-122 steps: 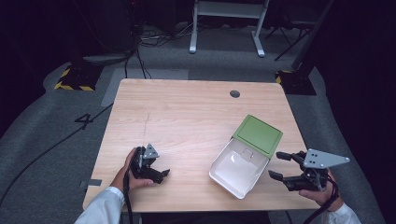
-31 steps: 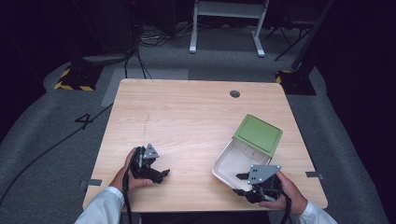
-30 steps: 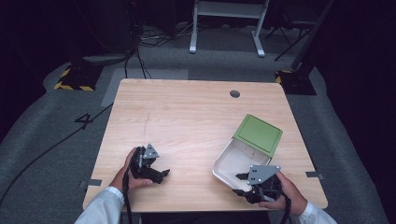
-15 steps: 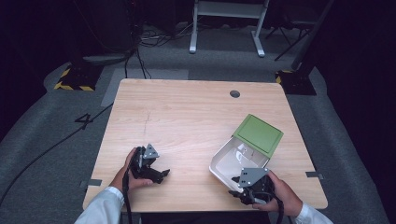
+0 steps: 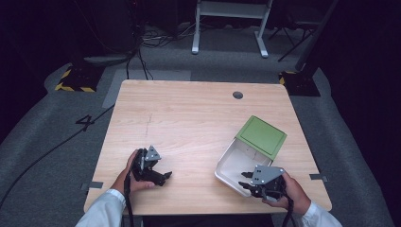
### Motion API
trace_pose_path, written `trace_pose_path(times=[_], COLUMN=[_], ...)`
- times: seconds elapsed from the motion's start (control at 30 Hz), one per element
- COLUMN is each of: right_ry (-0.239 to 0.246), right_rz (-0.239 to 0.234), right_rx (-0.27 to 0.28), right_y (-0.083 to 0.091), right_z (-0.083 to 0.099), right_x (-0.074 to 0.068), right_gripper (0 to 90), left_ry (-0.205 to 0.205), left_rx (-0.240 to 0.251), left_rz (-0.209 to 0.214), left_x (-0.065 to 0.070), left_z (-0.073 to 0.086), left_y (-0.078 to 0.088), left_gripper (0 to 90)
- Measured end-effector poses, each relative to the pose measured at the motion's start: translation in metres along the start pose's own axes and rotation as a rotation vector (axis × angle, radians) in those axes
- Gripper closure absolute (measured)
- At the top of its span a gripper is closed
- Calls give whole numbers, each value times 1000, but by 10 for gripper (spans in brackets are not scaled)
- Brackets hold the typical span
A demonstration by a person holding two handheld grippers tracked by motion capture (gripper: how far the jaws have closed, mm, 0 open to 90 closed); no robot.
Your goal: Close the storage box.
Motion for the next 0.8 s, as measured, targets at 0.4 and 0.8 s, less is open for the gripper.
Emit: trace_pose_path(times=[0.4, 0.8], right_ry=[-50, -76], right_rz=[7, 31], right_rx=[-8, -1], right_y=[-5, -7], right_z=[6, 5], right_x=[21, 29], right_gripper=[648, 614], left_ry=[1, -2], left_rx=[-1, -2], left_rz=[0, 0], left_x=[0, 0], left_z=[0, 0], left_y=[0, 0], left_gripper=[5, 5])
Point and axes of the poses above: each handheld gripper's, and its own axes: y roughly backward along the jaws, z roughly out of its underside, x roughly to its right, the point moved 3 cm from there along -y, roughly forward along the jaws, and after that the axes turned 11 degrees about z, right-handed, at the moved point
